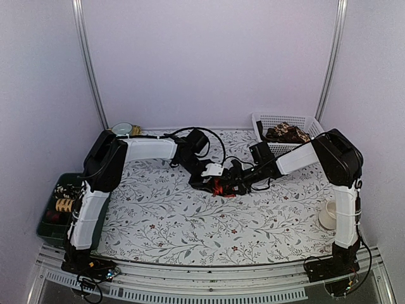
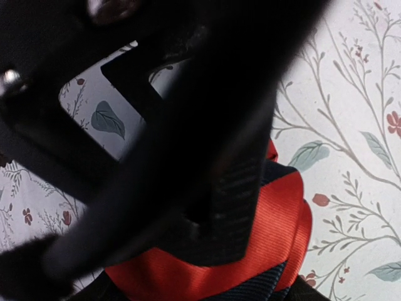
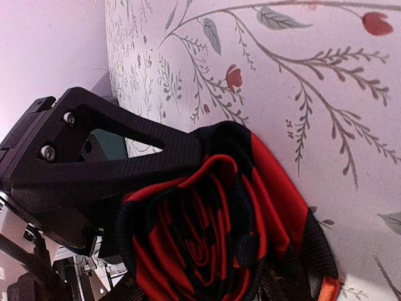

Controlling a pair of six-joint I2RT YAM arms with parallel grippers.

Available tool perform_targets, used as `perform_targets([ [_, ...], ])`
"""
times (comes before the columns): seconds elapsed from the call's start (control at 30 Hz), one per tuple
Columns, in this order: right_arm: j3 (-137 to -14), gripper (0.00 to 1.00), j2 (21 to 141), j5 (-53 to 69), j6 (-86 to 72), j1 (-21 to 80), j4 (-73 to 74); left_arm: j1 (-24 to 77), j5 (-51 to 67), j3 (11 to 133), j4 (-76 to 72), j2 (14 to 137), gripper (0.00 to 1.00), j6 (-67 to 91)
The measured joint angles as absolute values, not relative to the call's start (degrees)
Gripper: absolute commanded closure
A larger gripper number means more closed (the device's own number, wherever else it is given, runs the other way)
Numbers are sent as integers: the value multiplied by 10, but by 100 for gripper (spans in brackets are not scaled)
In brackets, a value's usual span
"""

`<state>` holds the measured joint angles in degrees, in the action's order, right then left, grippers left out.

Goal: Roll the ties
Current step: Roll the tie at the center of the board.

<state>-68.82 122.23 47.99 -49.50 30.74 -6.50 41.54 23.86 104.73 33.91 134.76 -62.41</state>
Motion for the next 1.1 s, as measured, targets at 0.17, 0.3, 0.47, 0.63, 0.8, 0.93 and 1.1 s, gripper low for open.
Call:
perform_targets([
  [0.17,-697,46,1221,472,-483,307,-48,418,236,1047,336,1348,41,-593],
  [0.3,-700,46,1221,467,-473,307,-39,421,228,1046,334,1347,43,-558],
  [0.47,-701,49,1217,454,-463,307,-32,426,213,1045,332,1347,49,-510],
  [0.63,-701,55,1217,446,-455,306,-29,429,203,1043,331,1345,49,-468],
  [0.8,-695,59,1210,435,-450,300,-28,432,194,1046,334,1345,51,-432],
  [0.93,-692,65,1206,429,-448,293,-27,435,181,1053,342,1345,52,-405],
  [1.1,-692,71,1206,428,-443,287,-26,439,172,1066,359,1347,50,-373],
])
